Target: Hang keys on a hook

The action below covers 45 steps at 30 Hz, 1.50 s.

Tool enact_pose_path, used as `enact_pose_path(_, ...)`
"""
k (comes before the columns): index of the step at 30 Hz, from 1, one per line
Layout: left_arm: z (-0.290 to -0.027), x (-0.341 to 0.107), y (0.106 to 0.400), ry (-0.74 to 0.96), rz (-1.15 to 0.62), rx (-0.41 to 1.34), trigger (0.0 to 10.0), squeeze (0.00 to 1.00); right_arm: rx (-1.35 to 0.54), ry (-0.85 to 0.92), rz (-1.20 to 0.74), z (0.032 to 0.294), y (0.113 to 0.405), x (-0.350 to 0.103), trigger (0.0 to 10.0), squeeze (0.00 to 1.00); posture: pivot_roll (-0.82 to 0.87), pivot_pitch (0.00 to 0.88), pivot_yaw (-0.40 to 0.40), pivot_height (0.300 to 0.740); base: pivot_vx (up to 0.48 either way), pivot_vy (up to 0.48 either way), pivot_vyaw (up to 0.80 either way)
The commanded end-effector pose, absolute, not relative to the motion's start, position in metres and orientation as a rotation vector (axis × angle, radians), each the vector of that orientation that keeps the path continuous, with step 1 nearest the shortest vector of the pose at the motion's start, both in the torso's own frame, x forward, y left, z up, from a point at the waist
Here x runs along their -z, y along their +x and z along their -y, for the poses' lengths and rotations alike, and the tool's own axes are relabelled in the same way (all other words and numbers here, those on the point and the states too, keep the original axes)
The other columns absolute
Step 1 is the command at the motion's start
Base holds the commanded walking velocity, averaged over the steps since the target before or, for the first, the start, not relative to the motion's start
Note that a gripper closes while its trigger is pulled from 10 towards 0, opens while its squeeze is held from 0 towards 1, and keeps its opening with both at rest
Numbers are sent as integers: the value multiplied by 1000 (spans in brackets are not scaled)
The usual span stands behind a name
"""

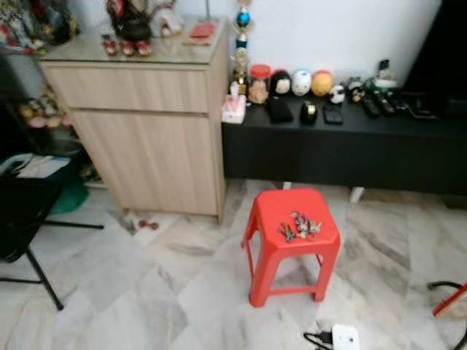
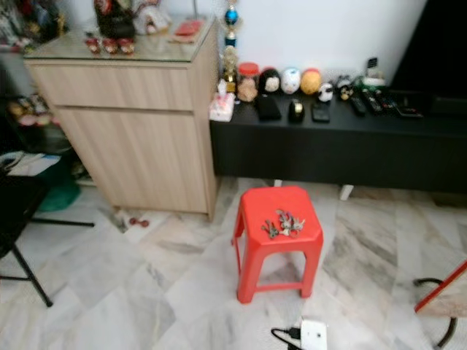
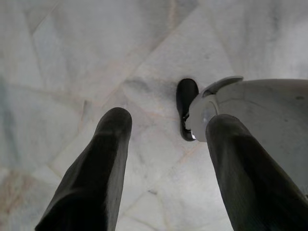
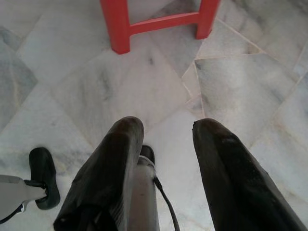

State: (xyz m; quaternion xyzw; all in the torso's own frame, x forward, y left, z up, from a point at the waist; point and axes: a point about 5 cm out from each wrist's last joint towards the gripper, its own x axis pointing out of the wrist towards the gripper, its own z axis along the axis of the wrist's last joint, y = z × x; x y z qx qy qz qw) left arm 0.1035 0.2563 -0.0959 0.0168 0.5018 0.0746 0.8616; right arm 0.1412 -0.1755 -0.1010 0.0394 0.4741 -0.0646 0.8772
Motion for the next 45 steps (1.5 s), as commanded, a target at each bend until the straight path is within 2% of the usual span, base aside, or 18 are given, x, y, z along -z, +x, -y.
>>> enact_pose_path(1,-255,97,104,0,-1057,-192,10000,0,129,83,-980,176,148,99,10000,0,-28,0,-22,740,244,0,0)
enact_pose_path(3,-254,97,105,11,-1060,-176,10000,0,129,83,-974,177,151,98,10000,0,-29,0,-23,740,270,0,0)
enact_pose_path(5,-210,83,174,9,-923,-98,10000,0,132,84,-969,178,154,96,10000,0,-30,0,-23,740,315,0,0)
enact_pose_path(10,-201,77,191,-7,-889,-98,10000,0,133,83,-970,178,155,96,10000,0,-22,0,-28,740,318,0,0)
enact_pose_path(28,-211,88,164,8,-973,-118,10000,0,125,82,-972,178,151,97,10000,0,-18,0,-36,740,325,0,0)
enact_pose_path(33,-210,88,164,8,-972,-118,10000,0,127,74,-977,179,150,98,10000,0,-8,0,-41,740,307,0,0)
enact_pose_path(36,-211,88,165,10,-966,-117,10000,0,124,68,-949,182,166,91,10000,0,-2,0,-44,740,292,0,0)
enact_pose_path(37,-211,88,164,18,-969,-120,10000,0,121,68,-922,183,179,85,10000,0,-8,0,-41,740,0,0,0)
enact_pose_path(45,-211,89,163,24,-974,-111,10000,0,125,77,-907,186,182,84,10000,0,-15,0,-41,740,0,0,0)
